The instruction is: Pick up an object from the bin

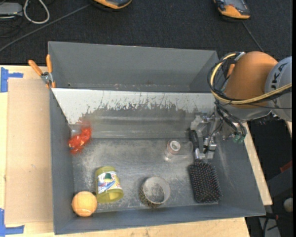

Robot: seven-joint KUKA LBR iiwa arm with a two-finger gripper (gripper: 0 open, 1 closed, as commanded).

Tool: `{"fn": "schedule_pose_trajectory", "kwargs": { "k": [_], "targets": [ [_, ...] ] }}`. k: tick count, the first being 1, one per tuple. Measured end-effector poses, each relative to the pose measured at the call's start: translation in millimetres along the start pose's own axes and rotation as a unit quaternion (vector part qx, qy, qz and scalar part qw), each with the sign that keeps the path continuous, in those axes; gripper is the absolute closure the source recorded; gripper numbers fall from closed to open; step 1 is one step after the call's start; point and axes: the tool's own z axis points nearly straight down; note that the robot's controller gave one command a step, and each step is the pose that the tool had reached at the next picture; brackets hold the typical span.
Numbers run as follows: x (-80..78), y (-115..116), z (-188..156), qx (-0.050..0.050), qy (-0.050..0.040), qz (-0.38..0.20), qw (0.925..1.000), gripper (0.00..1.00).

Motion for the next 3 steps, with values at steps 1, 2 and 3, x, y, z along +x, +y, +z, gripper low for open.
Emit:
{"fn": "schedule_pose_trajectory", "kwargs": {
  "k": [1, 2, 3],
  "targets": [
    [-2.0, 0, -4, 0.001, -0.0037, -0.002, 1.0000, 0.00],
    [5.1, 47, 57, -0.001, -0.0019, 0.043, 0.9991, 0.00],
    [-3.2, 60, -1, 0.001, -0.0087, 0.087, 0.9962, 0.00]
  ]
}}
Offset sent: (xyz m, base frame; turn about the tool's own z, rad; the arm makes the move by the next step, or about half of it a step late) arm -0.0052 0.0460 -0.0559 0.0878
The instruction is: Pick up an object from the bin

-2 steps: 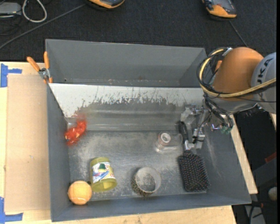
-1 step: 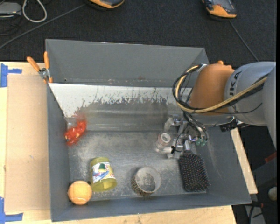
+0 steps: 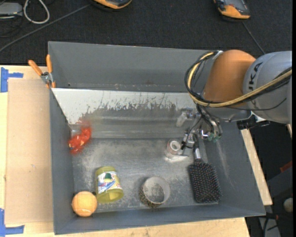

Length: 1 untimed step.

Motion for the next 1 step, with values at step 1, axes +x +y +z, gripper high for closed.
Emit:
{"fn": "schedule_pose_trajectory", "kwargs": {
  "k": [1],
  "targets": [
    [26.0, 5.1, 27.7, 0.000, 0.0110, 0.016, 0.9998, 0.00]
  ]
}}
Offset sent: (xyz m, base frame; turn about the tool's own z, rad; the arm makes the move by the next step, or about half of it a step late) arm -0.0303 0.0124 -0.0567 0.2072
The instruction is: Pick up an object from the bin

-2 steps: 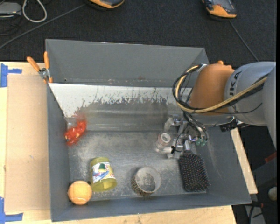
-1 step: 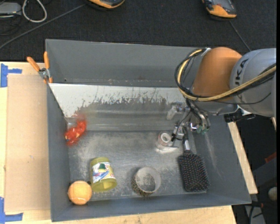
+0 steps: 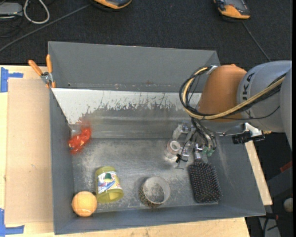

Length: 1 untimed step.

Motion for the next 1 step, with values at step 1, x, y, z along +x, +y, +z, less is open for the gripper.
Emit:
{"fn": "schedule_pose_trajectory", "kwargs": {
  "k": [1],
  "targets": [
    [5.0, 1.7, 26.4, -0.002, -0.0101, 0.087, 0.9962, 0.00]
  ]
}}
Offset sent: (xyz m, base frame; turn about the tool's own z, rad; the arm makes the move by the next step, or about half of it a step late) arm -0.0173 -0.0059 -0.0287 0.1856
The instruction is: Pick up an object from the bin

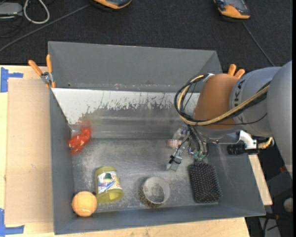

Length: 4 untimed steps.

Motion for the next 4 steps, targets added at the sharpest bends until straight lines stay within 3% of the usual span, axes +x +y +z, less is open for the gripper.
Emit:
{"fn": "schedule_pose_trajectory", "kwargs": {
  "k": [1, 4],
  "targets": [
    [7.3, -12, 2, 0.002, 0.0045, 0.005, 1.0000, 1.00],
    [7.9, -12, -20, 0.002, 0.0050, 0.004, 1.0000, 1.00]
  ]
}}
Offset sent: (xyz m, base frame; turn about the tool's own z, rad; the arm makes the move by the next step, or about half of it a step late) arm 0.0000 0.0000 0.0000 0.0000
